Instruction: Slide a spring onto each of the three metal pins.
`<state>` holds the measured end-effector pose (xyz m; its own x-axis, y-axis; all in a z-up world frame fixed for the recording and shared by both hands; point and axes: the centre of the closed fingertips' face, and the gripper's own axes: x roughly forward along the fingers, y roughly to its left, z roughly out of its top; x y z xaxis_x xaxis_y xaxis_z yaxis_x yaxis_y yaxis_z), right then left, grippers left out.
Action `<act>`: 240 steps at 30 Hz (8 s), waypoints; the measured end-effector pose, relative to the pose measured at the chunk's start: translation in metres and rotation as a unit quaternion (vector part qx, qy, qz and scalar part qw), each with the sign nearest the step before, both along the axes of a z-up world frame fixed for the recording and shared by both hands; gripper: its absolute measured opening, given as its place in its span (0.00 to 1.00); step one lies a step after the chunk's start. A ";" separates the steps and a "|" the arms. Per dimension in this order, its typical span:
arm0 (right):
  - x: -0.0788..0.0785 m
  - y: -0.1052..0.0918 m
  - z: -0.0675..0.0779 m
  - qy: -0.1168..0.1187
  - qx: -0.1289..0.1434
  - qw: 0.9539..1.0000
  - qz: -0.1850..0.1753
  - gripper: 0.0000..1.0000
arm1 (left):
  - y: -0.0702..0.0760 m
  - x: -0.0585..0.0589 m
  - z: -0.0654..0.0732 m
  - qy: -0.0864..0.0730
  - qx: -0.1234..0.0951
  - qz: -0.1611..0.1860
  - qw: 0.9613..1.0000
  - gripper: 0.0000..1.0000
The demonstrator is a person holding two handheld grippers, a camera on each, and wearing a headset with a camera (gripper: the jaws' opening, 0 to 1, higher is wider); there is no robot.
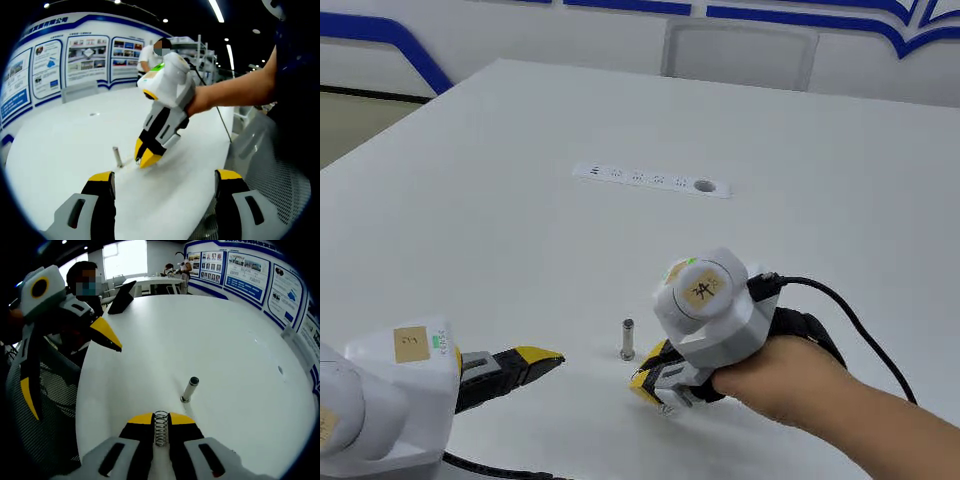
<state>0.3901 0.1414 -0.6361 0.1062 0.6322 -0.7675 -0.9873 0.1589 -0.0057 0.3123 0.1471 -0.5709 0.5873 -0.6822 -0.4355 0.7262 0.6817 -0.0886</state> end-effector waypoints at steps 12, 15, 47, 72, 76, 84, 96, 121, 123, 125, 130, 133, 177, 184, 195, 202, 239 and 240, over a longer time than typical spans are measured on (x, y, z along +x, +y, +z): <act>0.001 -0.021 0.006 -0.003 0.013 1.000 -0.026 0.12 | -0.002 -0.002 -0.002 0.002 0.004 -0.004 1.000 0.83; 0.001 -0.025 0.007 -0.003 0.017 0.999 -0.032 0.12 | -0.002 -0.002 -0.002 0.002 0.005 -0.005 1.000 0.83; 0.016 -0.015 0.054 -0.022 0.077 0.995 -0.052 0.12 | -0.003 -0.002 -0.002 0.001 0.005 -0.007 1.000 0.83; 0.043 0.033 0.091 -0.052 0.178 0.981 -0.059 0.12 | -0.001 0.000 -0.001 0.000 0.001 -0.002 1.000 0.83; 0.046 0.035 0.084 -0.045 0.182 0.980 -0.066 0.12 | 0.000 0.000 -0.001 0.000 -0.001 -0.001 1.000 0.83; 0.048 0.036 0.077 -0.047 0.187 0.979 -0.072 0.12 | 0.000 0.000 -0.001 0.001 -0.001 0.000 1.000 0.83; 0.050 0.034 0.068 -0.030 0.194 0.977 -0.084 0.12 | 0.000 0.000 -0.001 0.002 -0.002 0.001 1.000 0.83; 0.046 0.033 0.039 -0.017 0.175 0.980 -0.089 0.12 | 0.003 0.003 0.002 -0.004 -0.007 0.013 1.000 0.84; 0.046 0.033 0.037 -0.019 0.171 0.981 -0.087 0.12 | 0.003 0.003 0.002 -0.004 -0.007 0.013 1.000 0.84; 0.046 0.034 0.035 -0.020 0.166 0.982 -0.087 0.12 | 0.004 0.003 0.002 -0.005 -0.007 0.013 1.000 0.84; 0.045 0.034 0.029 -0.021 0.155 0.984 -0.085 0.12 | 0.005 0.004 0.003 -0.006 -0.008 0.016 1.000 0.84; 0.044 0.033 0.023 -0.022 0.145 0.986 -0.084 0.12 | 0.005 0.005 0.003 -0.007 -0.008 0.017 1.000 0.84; -0.001 -0.048 0.050 -0.036 0.153 0.983 -0.095 0.25 | 0.010 0.010 0.005 -0.011 0.002 0.015 1.000 0.85; -0.011 -0.081 0.047 -0.035 0.150 0.981 -0.116 0.26 | 0.013 0.013 0.008 -0.014 0.002 0.022 1.000 0.85; -0.011 -0.139 0.044 -0.038 0.147 0.972 -0.178 0.29 | 0.017 0.017 0.007 -0.014 0.002 0.028 1.000 0.86; -0.003 -0.166 0.050 -0.049 0.151 0.966 -0.204 0.31 | 0.017 0.018 0.004 -0.012 0.000 0.029 0.999 0.86; 0.012 -0.192 0.056 -0.060 0.164 0.956 -0.235 0.53 | 0.025 0.018 -0.001 -0.005 0.000 0.039 0.999 0.86; 0.012 -0.191 0.057 -0.060 0.164 0.956 -0.235 0.53 | 0.025 0.018 -0.001 -0.005 0.000 0.039 0.999 0.86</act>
